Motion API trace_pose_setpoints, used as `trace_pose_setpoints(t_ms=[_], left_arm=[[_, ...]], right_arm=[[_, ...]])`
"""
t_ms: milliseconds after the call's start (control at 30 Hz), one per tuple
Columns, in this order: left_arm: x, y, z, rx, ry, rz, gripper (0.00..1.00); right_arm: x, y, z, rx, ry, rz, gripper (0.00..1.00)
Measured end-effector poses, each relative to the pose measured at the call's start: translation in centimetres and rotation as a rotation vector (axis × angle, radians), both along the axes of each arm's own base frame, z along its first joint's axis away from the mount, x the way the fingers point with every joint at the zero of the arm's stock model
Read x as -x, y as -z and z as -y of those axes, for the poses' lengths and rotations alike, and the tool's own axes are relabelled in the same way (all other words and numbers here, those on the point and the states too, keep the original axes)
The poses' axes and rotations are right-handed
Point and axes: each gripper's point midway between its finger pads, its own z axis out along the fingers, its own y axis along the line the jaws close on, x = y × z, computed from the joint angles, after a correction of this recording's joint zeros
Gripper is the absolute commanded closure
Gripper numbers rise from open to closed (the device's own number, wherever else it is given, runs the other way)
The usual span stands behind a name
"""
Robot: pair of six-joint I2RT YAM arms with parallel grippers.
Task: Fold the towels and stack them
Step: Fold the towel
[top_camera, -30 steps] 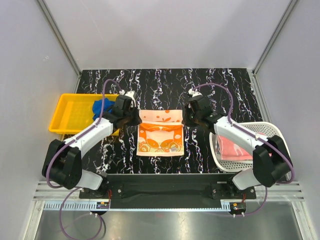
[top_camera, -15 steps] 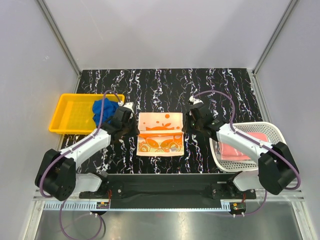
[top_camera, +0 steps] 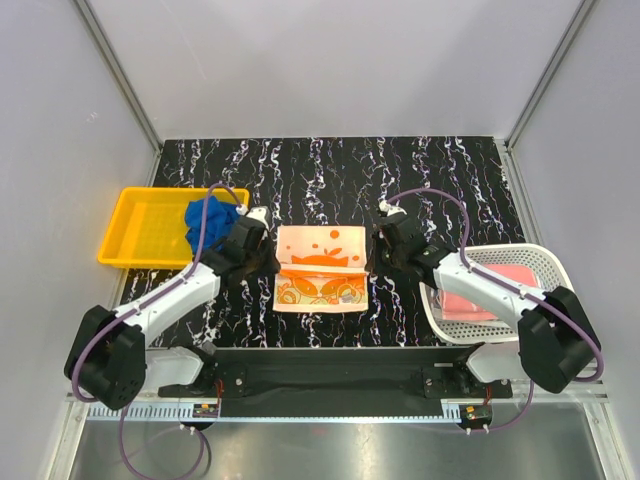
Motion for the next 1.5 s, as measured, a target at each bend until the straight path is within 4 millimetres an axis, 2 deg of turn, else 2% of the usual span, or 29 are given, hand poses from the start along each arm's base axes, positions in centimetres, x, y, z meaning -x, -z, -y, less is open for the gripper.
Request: trace_pose_setpoints(t_ms=[233,433,967,1200,1467,1500], left_arm=[[1.3,1.1,-0.5,-0.016,0.001,-0.025,0.98],[2.0,1.6,-0.5,-0.020,0.006,-0.037,0.98],[2.8,0.2,-0.8,0.003,0.002,-0.010,0.94],[4.6,2.7,-1.2,-0.003,0.008,-0.060,0.91],[5.3,4.5,-0.6,0.018,0.023,-0.097,0.87],[5.3,4.6,-0.5,0.019,0.024,-0.099,0.84]], right_arm=[[0.1,-0.5,-0.2,-0.012,-0.004,0.011,1.00],[0.8,0.1,-0.1,-0.006,-0.006,-0.008,1.00],[1.8,-0.8,-0.4,-0.017,-0.024,-0.008,1.00],[2.4,-0.4,-0.7,-0.023,-0.027,-0.022,1.00],[3.4,1.6,-0.1,-0.004,-0.019,-0.063,1.00],[3.5,1.9,-0.1,-0.001,-0.017,-0.069,1.00]])
